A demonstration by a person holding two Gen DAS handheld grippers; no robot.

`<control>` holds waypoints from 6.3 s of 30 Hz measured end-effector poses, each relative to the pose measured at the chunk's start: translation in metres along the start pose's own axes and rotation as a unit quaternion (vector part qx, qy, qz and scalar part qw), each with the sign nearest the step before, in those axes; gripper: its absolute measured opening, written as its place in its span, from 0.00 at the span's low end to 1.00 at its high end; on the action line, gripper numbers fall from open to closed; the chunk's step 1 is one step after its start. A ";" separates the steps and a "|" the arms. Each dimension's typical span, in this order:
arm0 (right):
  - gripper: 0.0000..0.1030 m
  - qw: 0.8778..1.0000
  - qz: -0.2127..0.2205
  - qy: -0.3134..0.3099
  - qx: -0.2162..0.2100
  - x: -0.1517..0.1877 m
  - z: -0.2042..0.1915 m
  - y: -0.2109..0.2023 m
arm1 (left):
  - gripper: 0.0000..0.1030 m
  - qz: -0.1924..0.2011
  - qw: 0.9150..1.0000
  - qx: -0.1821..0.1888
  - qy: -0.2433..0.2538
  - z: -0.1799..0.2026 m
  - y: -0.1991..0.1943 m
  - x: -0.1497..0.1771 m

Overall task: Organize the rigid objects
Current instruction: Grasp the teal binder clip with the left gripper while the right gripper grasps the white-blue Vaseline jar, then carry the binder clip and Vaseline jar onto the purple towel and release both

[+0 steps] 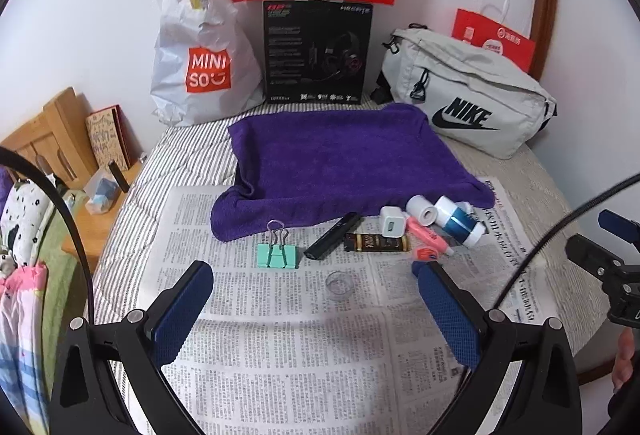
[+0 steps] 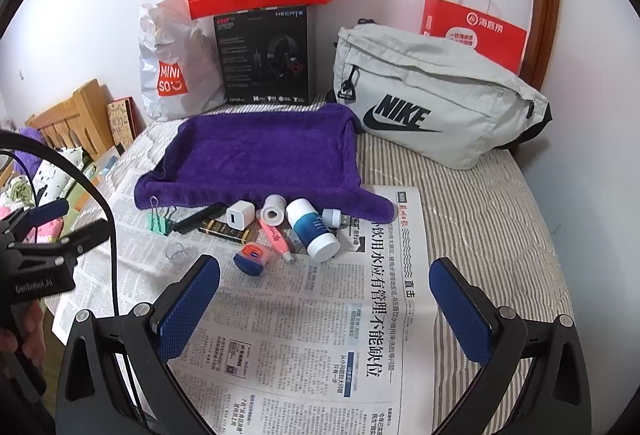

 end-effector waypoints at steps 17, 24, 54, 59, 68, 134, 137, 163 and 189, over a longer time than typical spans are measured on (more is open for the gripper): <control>1.00 0.996 -0.065 0.018 -0.062 0.025 -0.007 0.056 | 0.97 -0.073 0.997 -0.023 -0.032 -0.076 0.109 0.026; 1.00 0.996 -0.069 0.014 -0.046 0.024 -0.003 0.076 | 0.89 -0.083 0.996 0.003 -0.035 -0.076 0.135 0.022; 0.69 0.994 -0.080 -0.030 -0.065 0.001 -0.022 0.163 | 0.39 -0.069 0.997 0.010 0.021 -0.064 0.142 0.019; 0.59 0.990 -0.086 -0.079 -0.079 0.004 -0.042 0.174 | 0.39 -0.066 0.998 0.010 0.021 -0.064 0.141 0.018; 0.35 0.982 -0.114 -0.107 -0.106 0.019 -0.060 0.167 | 0.39 -0.064 0.998 0.010 0.019 -0.063 0.141 0.018; 0.35 0.992 -0.068 -0.020 -0.106 -0.084 -0.031 0.168 | 0.38 -0.024 0.997 0.056 0.045 -0.043 0.118 -0.092; 0.35 0.992 -0.070 -0.019 -0.101 -0.090 -0.031 0.180 | 0.38 -0.030 0.997 0.060 0.041 -0.046 0.132 -0.098; 0.35 0.988 -0.111 -0.078 -0.076 -0.129 -0.077 0.292 | 0.38 -0.090 0.994 0.050 0.019 -0.066 0.244 -0.133; 0.56 0.988 -0.106 -0.087 -0.068 -0.126 -0.077 0.271 | 0.61 -0.140 0.990 -0.005 0.025 -0.077 0.255 -0.127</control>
Point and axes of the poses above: each gripper's, at about its wrist camera, not at the fingertips, and y roughly the way its jaws point, z to its right, x to its underside, the point moved 8 cm from there along y, roughly the way its jaws point, and after that the axes turned 11 degrees about x, right-handed, at the moved point
